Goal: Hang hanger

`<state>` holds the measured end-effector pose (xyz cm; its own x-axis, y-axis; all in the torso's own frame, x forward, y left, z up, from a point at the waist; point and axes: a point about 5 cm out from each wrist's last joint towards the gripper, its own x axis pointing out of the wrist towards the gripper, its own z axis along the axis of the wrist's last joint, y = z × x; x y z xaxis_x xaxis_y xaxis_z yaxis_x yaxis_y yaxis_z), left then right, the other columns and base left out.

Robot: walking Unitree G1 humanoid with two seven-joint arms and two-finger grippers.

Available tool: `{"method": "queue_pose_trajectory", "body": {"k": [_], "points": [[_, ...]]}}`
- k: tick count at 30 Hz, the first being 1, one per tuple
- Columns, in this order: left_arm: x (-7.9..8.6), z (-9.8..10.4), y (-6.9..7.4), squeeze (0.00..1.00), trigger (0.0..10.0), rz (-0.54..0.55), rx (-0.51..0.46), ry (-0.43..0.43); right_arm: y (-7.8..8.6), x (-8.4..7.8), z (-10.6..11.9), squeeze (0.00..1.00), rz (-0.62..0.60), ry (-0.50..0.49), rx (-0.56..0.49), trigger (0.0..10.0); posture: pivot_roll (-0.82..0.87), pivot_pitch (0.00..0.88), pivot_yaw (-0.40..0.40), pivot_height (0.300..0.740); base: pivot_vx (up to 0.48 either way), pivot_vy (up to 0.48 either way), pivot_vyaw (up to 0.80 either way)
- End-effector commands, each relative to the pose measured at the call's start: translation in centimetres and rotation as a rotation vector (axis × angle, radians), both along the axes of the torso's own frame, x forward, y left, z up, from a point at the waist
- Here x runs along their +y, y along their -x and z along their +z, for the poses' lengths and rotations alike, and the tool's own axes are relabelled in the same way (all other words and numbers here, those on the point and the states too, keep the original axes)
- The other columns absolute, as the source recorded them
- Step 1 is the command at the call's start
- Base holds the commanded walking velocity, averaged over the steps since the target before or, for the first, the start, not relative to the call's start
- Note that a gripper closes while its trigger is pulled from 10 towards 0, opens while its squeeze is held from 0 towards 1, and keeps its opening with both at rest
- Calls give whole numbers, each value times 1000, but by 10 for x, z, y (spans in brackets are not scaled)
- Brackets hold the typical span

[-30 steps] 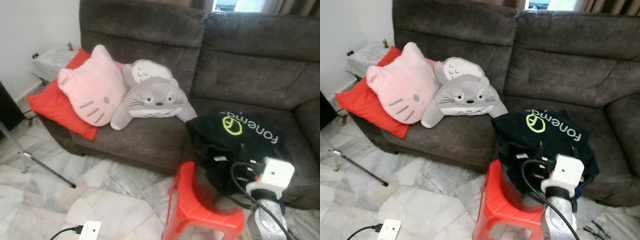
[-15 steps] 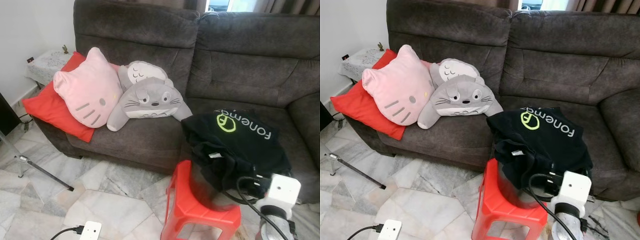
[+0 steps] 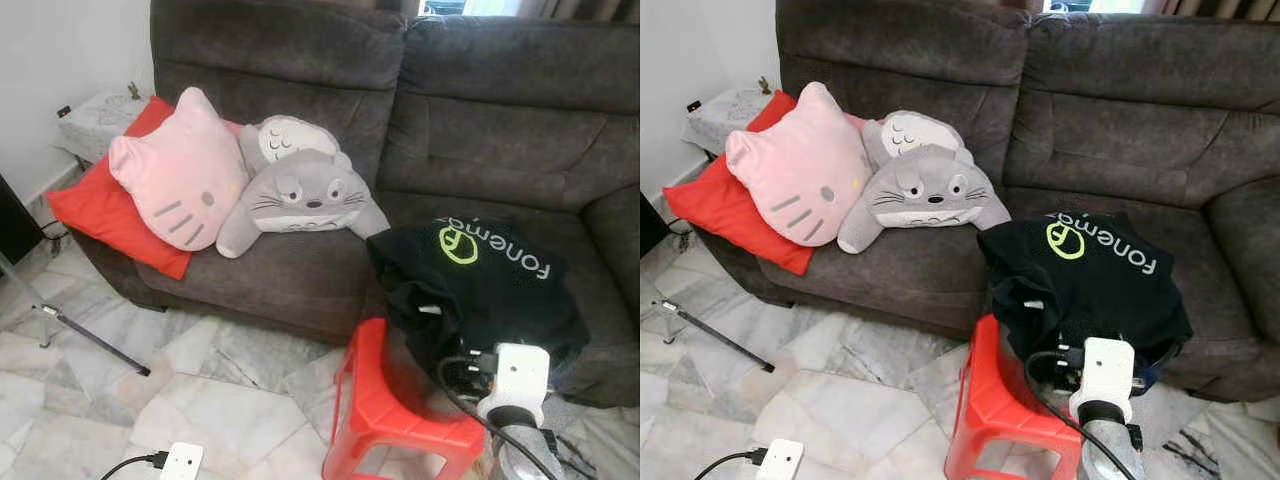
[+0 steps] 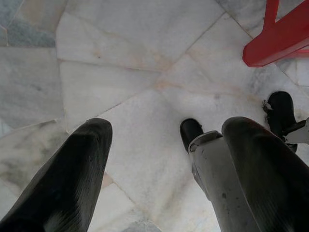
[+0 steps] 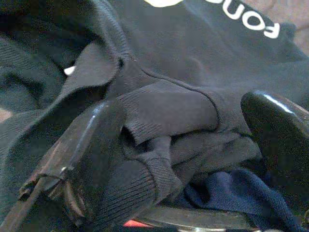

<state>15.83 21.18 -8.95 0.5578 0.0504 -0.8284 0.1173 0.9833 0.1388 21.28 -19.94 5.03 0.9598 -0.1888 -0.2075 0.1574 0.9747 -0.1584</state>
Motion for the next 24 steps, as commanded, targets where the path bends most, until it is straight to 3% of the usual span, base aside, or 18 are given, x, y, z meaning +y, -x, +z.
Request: {"method": "queue_pose_trajectory", "body": {"k": [1,10,24], "points": [[1,-2,5,0,10000,-7,22,-5,-2,3,9,0,41,19,-26,10000,-162,0,-22,740,0,0,0],[1,-3,6,0,10000,-5,24,-4,-6,12,16,0,118,30,-41,10000,-164,0,-23,740,0,0,0],[0,-2,5,0,10000,-6,29,-1,-9,-7,9,0,29,104,50,10000,-163,0,-23,740,0,0,0]]}}
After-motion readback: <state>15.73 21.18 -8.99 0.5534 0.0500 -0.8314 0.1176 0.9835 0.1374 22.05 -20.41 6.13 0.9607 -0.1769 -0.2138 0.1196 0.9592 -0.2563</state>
